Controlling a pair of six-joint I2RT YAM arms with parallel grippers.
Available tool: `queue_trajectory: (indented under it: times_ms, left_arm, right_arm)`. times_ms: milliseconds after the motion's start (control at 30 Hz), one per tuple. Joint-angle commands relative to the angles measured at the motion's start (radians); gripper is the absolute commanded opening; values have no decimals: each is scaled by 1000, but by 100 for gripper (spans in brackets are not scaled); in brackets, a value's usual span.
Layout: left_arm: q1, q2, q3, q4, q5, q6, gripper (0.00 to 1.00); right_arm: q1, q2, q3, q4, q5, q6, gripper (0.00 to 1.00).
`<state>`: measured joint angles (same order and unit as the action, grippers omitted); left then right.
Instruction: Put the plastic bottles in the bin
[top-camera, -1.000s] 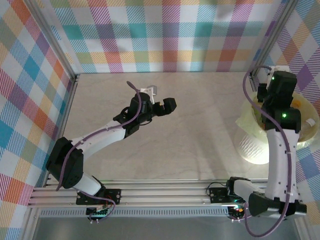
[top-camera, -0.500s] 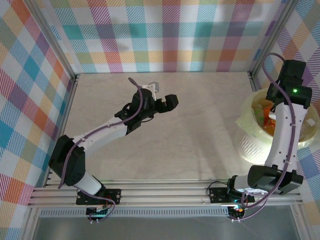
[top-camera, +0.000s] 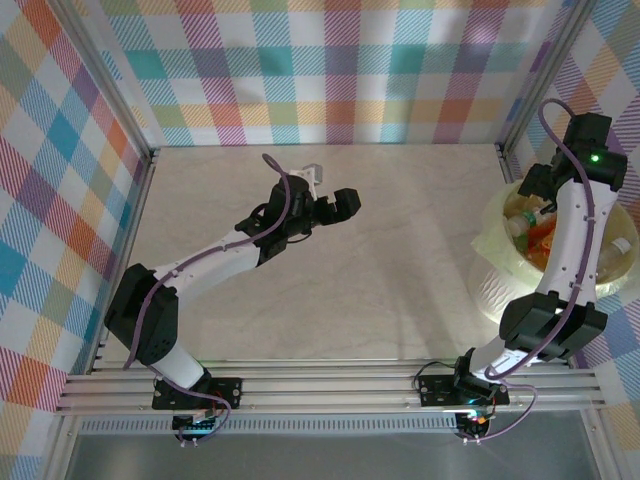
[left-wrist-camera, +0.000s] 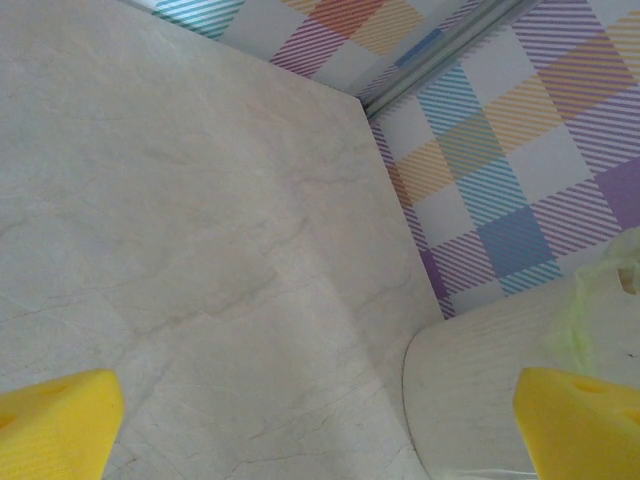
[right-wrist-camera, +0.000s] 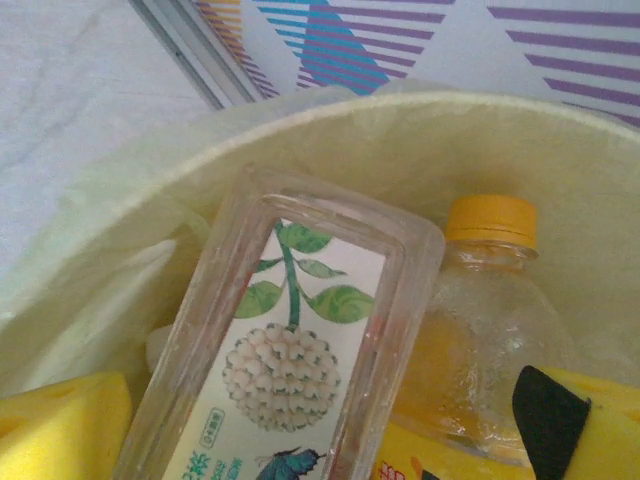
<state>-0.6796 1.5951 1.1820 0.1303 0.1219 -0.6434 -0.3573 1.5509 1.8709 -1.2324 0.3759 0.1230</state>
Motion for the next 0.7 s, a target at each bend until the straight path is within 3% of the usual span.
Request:
queue_trajectory:
  times_ms: [0,400,667]
  left_arm:
    - [-11,-9,6,6,-5,-16,100]
    - [-10,-64,-44,14,-80,-16,100]
    - [-8,-142,-84,-44,-216,12,100]
  right_arm:
    - [-6,-46,47,7,-48,11,100]
    - [70,-172,10,112,-121,1,100]
    - [308,-239,-40,282,-170,-17,100]
